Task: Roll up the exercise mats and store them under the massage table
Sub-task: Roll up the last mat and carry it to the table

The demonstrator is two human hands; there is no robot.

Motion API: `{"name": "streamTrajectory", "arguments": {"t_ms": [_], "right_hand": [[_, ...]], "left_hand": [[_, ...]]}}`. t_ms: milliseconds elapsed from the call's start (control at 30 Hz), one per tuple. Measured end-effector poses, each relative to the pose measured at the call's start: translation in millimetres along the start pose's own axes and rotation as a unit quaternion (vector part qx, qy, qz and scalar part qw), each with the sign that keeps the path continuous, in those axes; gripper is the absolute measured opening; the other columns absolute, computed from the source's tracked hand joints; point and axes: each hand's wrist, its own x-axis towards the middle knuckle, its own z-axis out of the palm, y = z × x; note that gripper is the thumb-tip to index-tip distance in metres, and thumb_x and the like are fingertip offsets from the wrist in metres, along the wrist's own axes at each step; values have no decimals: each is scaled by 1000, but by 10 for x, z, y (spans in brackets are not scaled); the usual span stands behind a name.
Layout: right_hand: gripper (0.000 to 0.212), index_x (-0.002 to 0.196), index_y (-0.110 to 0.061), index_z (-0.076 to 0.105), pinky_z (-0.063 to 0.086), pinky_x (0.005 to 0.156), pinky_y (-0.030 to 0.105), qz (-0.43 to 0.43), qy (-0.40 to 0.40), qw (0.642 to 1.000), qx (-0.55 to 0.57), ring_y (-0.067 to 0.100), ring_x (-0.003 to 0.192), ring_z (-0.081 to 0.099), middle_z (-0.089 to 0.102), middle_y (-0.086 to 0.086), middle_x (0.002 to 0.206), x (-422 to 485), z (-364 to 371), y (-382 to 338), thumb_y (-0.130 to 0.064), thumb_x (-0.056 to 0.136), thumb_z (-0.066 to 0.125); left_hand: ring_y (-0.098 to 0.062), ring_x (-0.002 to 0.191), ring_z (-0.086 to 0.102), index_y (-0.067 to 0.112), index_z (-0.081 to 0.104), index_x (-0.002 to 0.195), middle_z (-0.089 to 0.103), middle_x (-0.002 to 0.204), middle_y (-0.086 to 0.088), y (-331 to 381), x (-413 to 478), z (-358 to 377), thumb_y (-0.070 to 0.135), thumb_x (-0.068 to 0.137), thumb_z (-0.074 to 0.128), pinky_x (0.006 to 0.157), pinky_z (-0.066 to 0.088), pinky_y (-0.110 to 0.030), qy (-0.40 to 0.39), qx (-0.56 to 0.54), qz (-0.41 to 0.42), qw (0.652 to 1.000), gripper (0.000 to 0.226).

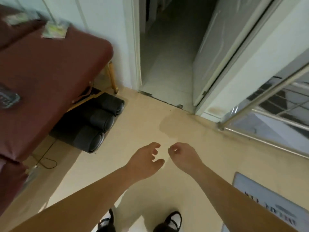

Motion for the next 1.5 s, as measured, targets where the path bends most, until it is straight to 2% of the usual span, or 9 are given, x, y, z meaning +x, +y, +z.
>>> {"name": "streamTrajectory", "arguments": {"t_ms": [133,300,433,633,833,1033,1133,1333,1500], "right_hand": [[24,104,-31,72,55,82,33,55,17,998,-36,16,86,63,73,-9,109,-1128,-598,314,-44,100,52],[28,116,-27,71,44,68,28,149,80,986,0,14,81,59,66,-9,104,-2590,-698,822,-43,104,52],[31,119,-29,73,56,79,31,215,114,968,63,15,88,67,73,-6,113,-3690,-465,1195,-46,101,54],[29,117,-27,73,57,84,34,294,154,935,127,18,92,67,74,-5,109,-5302,-121,1968,-44,102,54],[27,112,-21,76,52,80,30,337,194,905,174,22,100,70,74,-2,105,-7137,513,3165,-39,103,57],[24,107,-26,73,57,75,32,362,206,883,214,14,79,68,72,-9,90,-8855,1112,4241,-41,101,56],[23,104,-25,73,52,67,29,375,198,875,234,10,68,62,67,-12,80,-9354,1279,4632,-40,101,56],[25,110,-23,74,50,69,28,398,182,865,244,13,79,64,69,-11,94,-9879,1490,5183,-39,103,56],[25,107,-20,74,41,59,21,424,222,831,282,4,63,55,62,-13,76,-10207,1574,5641,-37,103,56]], "left_hand": [[-15,106,63,27,54,150,60,125,8,755,-820,225,34,98,77,93,59,-34,-60,-10,24,998,58],[-13,111,63,27,51,153,60,130,9,1068,-1786,669,36,101,73,93,50,-26,-137,45,80,986,58],[-13,108,63,25,49,154,61,134,6,1172,-2598,1113,37,101,73,91,47,-24,-203,104,123,966,59],[-16,106,64,24,50,154,64,138,1,1289,-3723,2047,38,100,73,100,53,-33,-267,173,184,930,60],[-24,126,63,19,49,156,61,144,-3,1186,-5116,3347,35,102,71,105,51,-34,-315,224,219,896,61],[-19,121,63,19,50,155,62,143,-3,917,-6684,4603,35,101,72,104,52,-33,-362,231,207,879,60],[-17,126,61,20,47,158,60,146,0,794,-7150,4944,34,103,69,105,50,-30,-373,247,196,873,61],[-19,134,58,21,46,159,57,151,-1,701,-7552,5525,34,105,66,110,49,-34,-389,303,202,846,60],[-19,137,55,20,44,160,54,155,-1,768,-7721,6201,35,106,63,112,46,-32,-429,340,231,804,59]]}}
